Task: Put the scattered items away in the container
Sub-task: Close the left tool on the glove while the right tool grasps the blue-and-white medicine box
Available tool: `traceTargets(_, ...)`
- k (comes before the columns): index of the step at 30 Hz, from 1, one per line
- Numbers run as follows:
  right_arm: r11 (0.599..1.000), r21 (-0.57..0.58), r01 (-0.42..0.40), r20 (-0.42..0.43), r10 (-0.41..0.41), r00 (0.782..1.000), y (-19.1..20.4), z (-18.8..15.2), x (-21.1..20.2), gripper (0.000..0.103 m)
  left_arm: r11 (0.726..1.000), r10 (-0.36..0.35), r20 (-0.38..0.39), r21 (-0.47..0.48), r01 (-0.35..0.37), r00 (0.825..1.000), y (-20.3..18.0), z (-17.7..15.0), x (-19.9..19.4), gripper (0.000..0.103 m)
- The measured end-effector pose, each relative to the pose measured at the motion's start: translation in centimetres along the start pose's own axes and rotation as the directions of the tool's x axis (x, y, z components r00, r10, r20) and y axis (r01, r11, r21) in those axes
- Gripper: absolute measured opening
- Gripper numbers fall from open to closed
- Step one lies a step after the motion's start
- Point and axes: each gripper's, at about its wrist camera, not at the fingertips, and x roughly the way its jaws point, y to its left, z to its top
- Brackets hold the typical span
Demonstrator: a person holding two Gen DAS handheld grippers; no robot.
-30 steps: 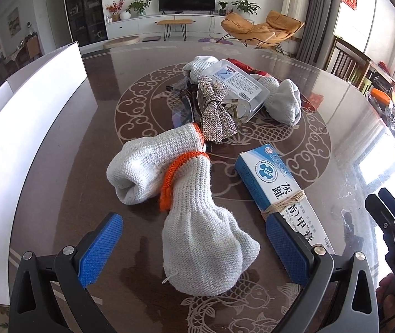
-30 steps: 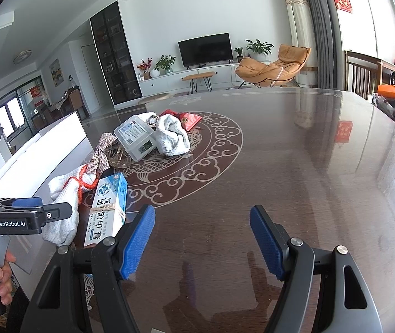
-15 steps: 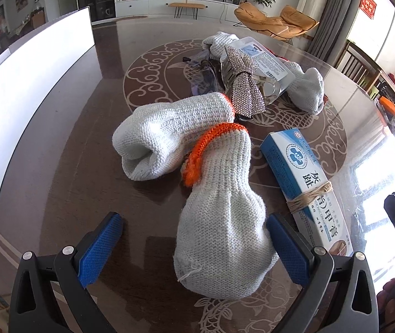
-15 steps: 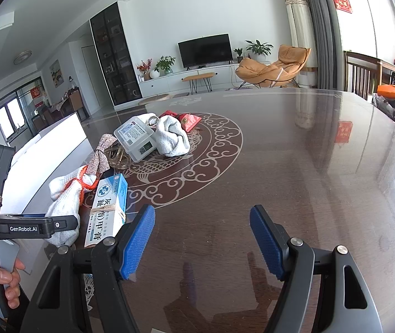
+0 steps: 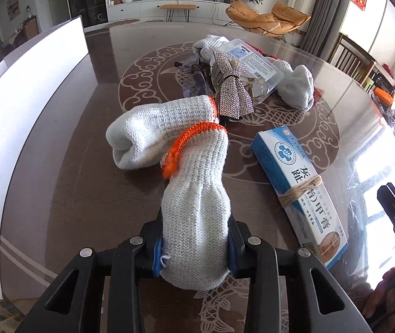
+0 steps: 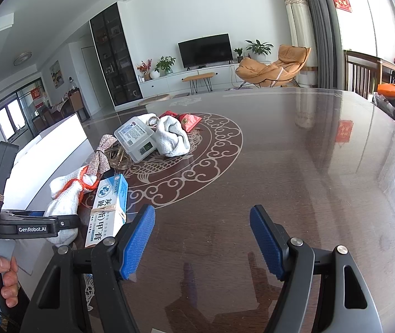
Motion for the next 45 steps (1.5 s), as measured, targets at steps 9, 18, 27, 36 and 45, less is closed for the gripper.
traceTargets(9,0.986,-0.068,-0.154,-0.148,0.142,0.979,2.1,0.2,1.8,0.073,0.999,-0.031,0.011,-0.005,0.031,0.999,3.0,-3.6,-2.9,0.034)
traceTargets(18,0.925,-0.272,-0.264,-0.301,0.178,0.937,9.5,0.3,4.4,0.073,0.999,-0.049,0.016,-0.018,0.049,0.999,2.8,-3.6,-2.3,0.034)
traceTargets(27,0.916,-0.311,-0.252,-0.354,0.134,0.925,11.3,-0.5,7.1,0.042,0.998,-0.054,0.019,-0.015,0.054,0.998,1.8,-3.9,-1.9,0.034)
traceTargets(36,0.932,-0.218,-0.289,-0.360,0.199,0.911,10.1,0.4,4.4,0.041,0.996,-0.083,0.053,-0.019,0.084,0.995,1.7,-4.0,-3.8,0.034)
traceTargets(45,0.906,-0.168,-0.389,-0.387,0.302,0.871,12.9,2.2,2.7,0.041,0.983,-0.164,0.083,-0.072,0.170,0.983,4.5,-3.2,-7.0,0.034)
